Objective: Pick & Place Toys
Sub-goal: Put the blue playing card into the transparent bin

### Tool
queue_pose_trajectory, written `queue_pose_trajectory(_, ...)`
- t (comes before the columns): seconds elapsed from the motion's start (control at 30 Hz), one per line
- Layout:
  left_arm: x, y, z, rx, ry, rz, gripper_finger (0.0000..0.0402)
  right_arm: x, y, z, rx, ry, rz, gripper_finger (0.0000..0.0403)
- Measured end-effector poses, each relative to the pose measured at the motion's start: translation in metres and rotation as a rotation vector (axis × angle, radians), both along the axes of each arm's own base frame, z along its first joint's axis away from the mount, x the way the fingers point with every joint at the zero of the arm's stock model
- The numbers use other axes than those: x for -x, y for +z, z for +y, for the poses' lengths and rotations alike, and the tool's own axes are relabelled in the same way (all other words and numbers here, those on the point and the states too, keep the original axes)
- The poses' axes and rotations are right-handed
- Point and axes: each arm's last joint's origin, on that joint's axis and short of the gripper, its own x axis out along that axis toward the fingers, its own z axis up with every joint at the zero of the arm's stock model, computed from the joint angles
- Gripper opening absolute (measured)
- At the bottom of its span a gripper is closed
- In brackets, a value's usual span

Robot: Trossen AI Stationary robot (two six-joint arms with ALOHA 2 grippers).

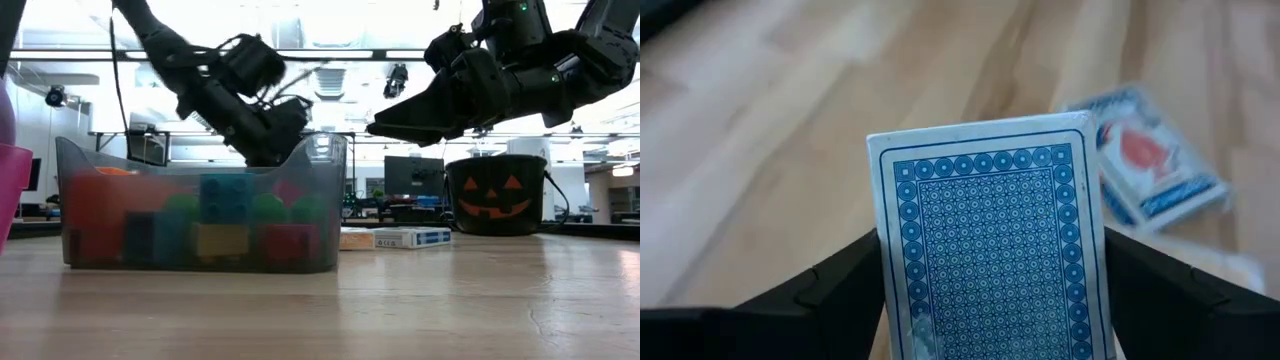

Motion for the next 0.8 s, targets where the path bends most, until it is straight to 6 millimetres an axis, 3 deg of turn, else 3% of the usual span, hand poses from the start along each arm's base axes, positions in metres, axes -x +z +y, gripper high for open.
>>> queue_pose_trajectory(0.27, 0.042, 0.011, -0.009, -0.071, 0.001, -0.226, 0.0304, -0.001, 0.001, 0.000, 0.001, 0.001, -0.016, 0.0261)
queue_pose_trajectory(0.43, 0.073, 0.031, -0.009, -0.155, 0.103, -0.293, 0.0304, -0.001, 0.001, 0.000, 0.005, 0.001, -0.021, 0.0261)
queue_pose_trajectory(0.63, 0.107, 0.051, 0.001, -0.258, 0.256, -0.320, 0.0304, -0.001, 0.002, 0.000, 0.005, 0.002, -0.027, 0.0261)
queue_pose_trajectory(0.8, 0.131, 0.055, 0.017, -0.326, 0.444, -0.304, 0.0304, -0.001, 0.002, 0.000, 0.005, 0.001, -0.027, 0.0261)
